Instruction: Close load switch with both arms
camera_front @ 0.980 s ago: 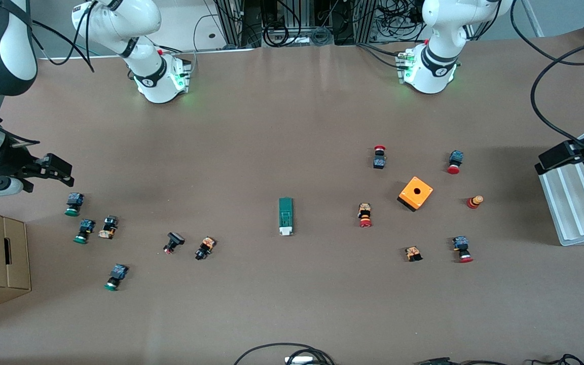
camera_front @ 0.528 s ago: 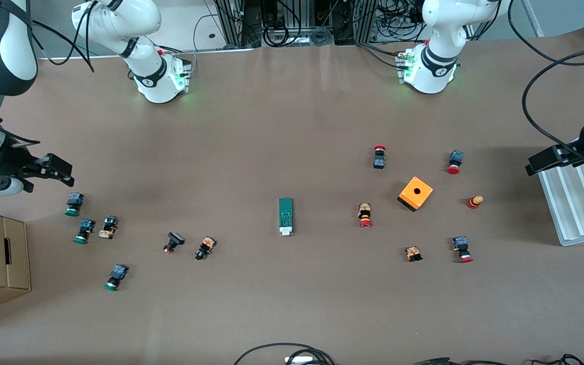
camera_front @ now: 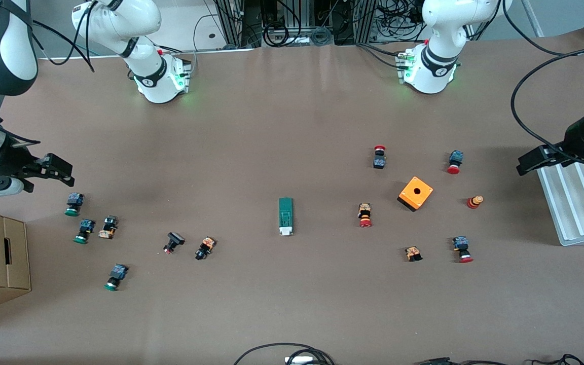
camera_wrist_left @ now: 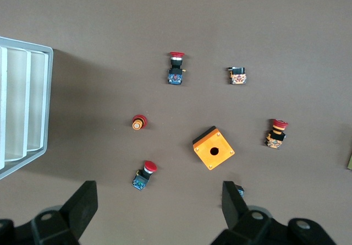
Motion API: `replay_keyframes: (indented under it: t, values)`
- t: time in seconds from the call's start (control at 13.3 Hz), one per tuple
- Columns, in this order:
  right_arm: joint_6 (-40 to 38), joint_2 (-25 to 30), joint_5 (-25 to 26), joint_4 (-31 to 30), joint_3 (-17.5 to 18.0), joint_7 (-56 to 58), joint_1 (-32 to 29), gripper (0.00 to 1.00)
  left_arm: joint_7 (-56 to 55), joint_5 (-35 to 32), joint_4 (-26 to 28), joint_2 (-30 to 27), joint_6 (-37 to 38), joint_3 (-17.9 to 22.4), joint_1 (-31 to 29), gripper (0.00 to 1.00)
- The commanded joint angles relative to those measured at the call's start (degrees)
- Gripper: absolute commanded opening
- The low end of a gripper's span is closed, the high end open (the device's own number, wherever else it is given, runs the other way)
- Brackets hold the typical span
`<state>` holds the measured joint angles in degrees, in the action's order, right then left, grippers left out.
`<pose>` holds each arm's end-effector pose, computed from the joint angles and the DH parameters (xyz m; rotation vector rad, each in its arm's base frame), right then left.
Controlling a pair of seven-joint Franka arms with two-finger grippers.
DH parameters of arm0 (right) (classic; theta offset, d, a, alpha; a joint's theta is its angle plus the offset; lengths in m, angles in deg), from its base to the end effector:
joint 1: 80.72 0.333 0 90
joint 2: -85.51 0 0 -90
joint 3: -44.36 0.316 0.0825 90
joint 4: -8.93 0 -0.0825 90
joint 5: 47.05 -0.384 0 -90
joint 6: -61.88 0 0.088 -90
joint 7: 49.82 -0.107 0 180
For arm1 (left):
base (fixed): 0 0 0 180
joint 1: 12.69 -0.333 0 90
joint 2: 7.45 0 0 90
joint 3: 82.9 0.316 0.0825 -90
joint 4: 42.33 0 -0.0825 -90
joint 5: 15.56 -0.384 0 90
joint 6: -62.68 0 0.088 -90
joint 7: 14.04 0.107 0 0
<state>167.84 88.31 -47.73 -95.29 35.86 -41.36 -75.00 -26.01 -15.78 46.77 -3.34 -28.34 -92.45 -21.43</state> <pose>0.5553 -0.0276 0.5575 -3.1245 -0.1504 -0.1254 0.5765 -0.0044 0.5934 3.1223 0.3051 -0.0594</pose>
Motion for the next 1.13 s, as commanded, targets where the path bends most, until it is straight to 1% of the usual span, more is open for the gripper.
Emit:
replay_keyframes:
  t: [0.0,0.45,0.83,0.98,1.06]
  values:
    - [-1.3,-0.6,-0.3,1.6,-0.1,0.5,0.2,1.0,1.0,0.0,0.4,-1.2,0.6,0.4,-1.1,1.0]
    - [-1.3,-0.6,-0.3,1.6,-0.1,0.5,0.2,1.0,1.0,-0.2,1.3,-1.6,0.6,0.4,-1.1,1.0]
    - [-1.4,-0.5,-0.3,1.6,-0.1,0.5,0.1,1.0,0.8,-0.3,3.6,-2.8,-0.6,0.2,-0.9,1.0]
    - [-1.7,-0.5,-0.3,1.6,-0.1,0.5,0.1,1.0,0.8,-0.3,3.3,-3.0,-1.3,0.2,-0.9,1.0]
    - [-2.2,-0.5,-0.3,1.6,-0.1,0.5,0.0,1.0,0.6,-0.3,3.2,-3.0,-0.6,0.2,-0.9,1.0]
